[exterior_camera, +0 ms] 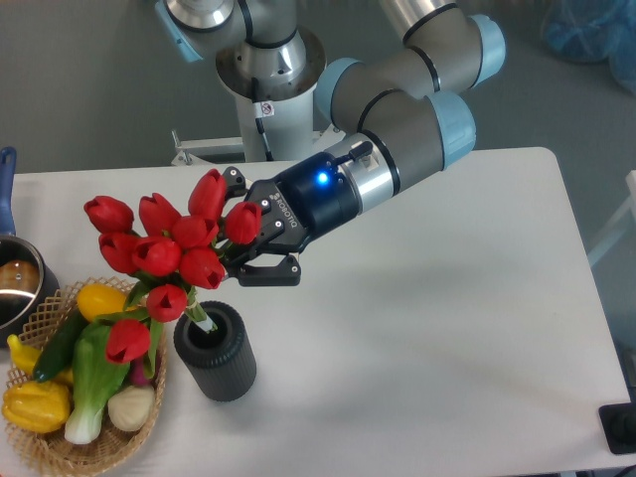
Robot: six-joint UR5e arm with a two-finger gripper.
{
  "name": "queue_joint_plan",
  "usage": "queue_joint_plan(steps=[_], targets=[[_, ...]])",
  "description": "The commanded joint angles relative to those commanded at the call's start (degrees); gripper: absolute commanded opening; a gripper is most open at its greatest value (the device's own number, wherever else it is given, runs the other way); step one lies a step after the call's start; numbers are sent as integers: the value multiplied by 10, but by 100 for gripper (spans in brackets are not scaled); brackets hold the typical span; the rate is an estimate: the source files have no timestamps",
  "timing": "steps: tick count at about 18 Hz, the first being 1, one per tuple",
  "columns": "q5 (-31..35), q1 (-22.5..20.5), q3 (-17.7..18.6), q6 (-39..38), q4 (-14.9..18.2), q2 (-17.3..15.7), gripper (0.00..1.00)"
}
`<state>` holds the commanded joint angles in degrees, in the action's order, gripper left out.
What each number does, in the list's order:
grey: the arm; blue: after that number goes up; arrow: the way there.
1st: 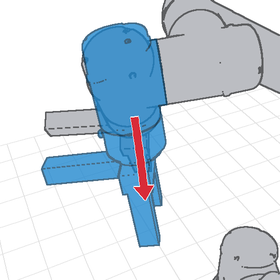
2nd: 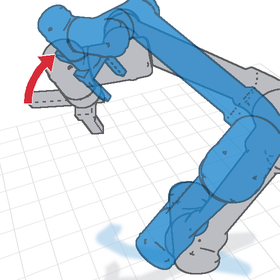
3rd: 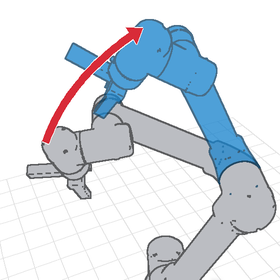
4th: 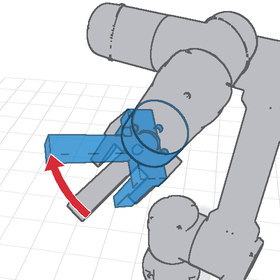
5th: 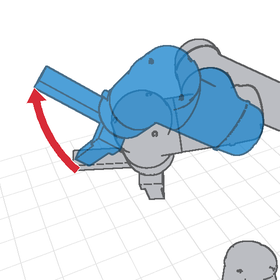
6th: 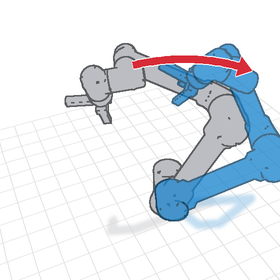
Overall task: Insert the flowers into the vase
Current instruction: 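Push the tulips further down into the vase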
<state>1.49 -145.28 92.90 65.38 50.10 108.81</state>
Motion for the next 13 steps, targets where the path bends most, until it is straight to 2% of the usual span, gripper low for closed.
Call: queue_joint_plan(steps=[10,13], targets=[[4,0,52,55,-1,2,33],[23,8,58,72,-1,4,33]])
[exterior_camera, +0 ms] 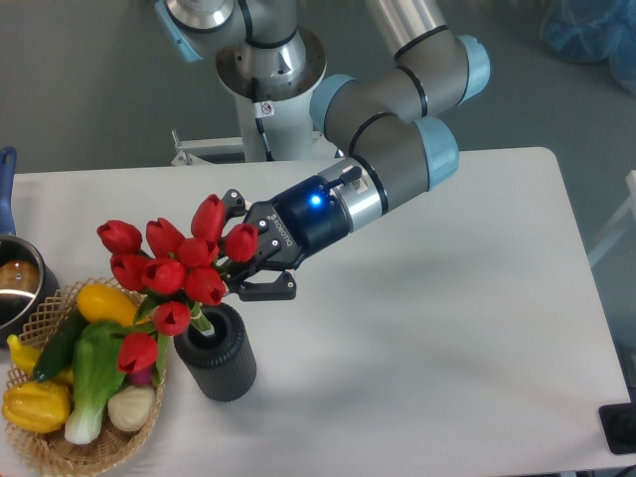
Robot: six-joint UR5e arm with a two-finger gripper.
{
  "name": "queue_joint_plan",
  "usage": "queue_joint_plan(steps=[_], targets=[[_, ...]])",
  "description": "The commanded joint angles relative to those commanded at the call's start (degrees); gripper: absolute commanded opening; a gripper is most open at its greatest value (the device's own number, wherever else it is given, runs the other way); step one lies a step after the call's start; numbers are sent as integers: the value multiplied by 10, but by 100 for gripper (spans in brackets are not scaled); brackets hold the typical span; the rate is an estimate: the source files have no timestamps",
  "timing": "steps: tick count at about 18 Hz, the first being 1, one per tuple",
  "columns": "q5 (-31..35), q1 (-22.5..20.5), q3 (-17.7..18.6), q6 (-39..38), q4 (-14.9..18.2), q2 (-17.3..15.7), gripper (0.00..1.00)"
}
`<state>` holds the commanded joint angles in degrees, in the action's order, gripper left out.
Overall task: Insert the flowers into the vase
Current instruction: 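Push the tulips further down into the vase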
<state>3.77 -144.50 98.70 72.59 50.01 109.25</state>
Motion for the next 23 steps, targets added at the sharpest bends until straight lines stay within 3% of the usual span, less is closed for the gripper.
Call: queue_joint_plan(steps=[13,23], targets=[[26,6,31,65,-1,22,37],[49,-3,38,69,-2,29,38]])
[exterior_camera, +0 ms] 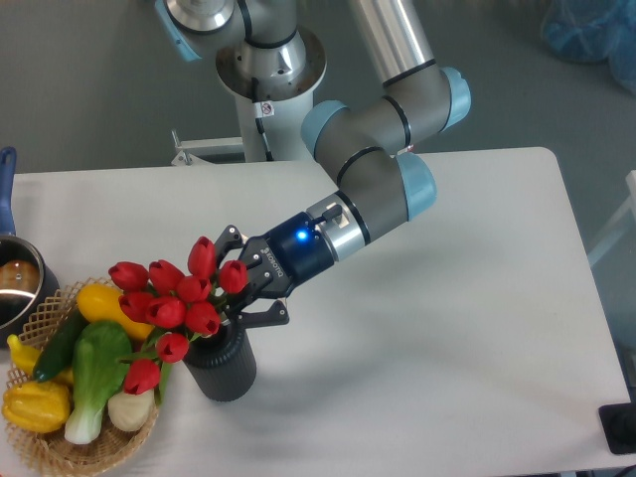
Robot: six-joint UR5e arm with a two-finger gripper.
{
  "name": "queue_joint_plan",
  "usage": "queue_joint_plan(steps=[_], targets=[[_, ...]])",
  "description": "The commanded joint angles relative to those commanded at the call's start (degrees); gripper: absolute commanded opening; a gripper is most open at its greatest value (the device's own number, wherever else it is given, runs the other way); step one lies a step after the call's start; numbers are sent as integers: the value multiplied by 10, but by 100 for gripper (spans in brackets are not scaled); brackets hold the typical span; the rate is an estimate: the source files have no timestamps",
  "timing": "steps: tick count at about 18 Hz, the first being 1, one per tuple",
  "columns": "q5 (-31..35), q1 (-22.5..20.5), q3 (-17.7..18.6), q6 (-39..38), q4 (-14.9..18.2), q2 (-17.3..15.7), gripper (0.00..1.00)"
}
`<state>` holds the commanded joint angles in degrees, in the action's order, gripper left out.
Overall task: Insert the flowers into the vase
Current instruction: 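Push the tulips further down into the vase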
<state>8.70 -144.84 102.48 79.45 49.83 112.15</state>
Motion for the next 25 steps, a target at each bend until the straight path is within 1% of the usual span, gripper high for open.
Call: queue_joint_plan(steps=[8,13,15,20,23,25], targets=[[4,1,11,4,0,2,40],[4,1,24,32,0,5,41],[4,1,25,32,1,7,43],[4,1,28,32,1,8,53],[43,1,29,33,0,9,61],[46,1,29,33,0,9,67]])
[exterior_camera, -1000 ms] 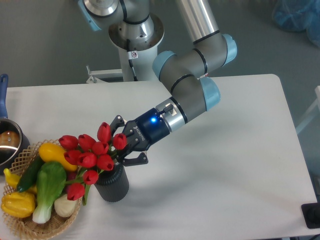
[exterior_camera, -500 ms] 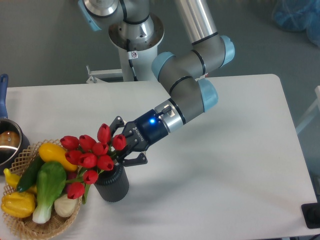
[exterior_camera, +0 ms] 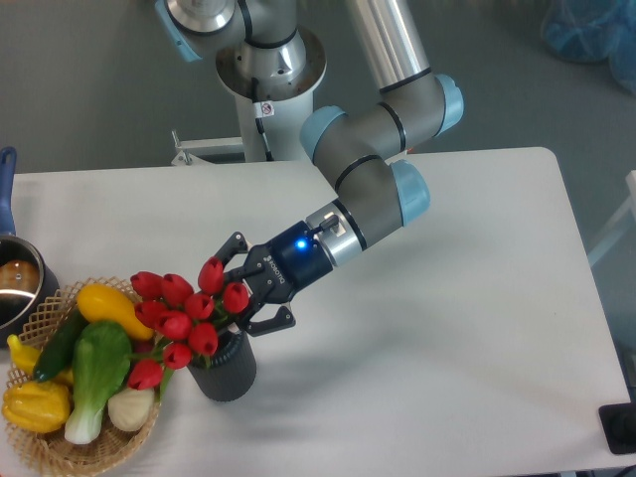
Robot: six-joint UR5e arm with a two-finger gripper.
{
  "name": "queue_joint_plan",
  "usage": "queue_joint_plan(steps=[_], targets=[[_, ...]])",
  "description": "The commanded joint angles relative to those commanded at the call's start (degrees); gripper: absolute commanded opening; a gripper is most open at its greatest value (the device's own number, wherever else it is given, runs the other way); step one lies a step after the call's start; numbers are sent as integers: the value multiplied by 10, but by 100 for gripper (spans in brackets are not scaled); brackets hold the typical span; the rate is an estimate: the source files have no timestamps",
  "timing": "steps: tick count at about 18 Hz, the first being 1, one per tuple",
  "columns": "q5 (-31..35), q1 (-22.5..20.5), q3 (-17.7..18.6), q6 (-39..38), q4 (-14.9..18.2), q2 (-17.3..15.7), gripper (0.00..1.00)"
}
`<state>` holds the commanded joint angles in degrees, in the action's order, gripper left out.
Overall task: Insert the flowers into the vase
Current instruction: 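Push the tulips further down into the vase, then open the gripper to release the tulips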
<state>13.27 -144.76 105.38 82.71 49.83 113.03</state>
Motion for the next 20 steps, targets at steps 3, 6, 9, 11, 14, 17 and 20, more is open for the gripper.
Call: queue_joint_plan(steps=[3,6,9,11,14,17,20], targets=[[0,-1,0,0,0,0,74],[0,-2,0,-3,0,0,93],[1,-6,0,-5,0,-1,100],[1,-13,0,-4,0,-1,100],[4,-25,3,-4,0,-4,100],[18,-41,0,-3,0,-10,100],[40,-59,-3,-1,0,-17,100]])
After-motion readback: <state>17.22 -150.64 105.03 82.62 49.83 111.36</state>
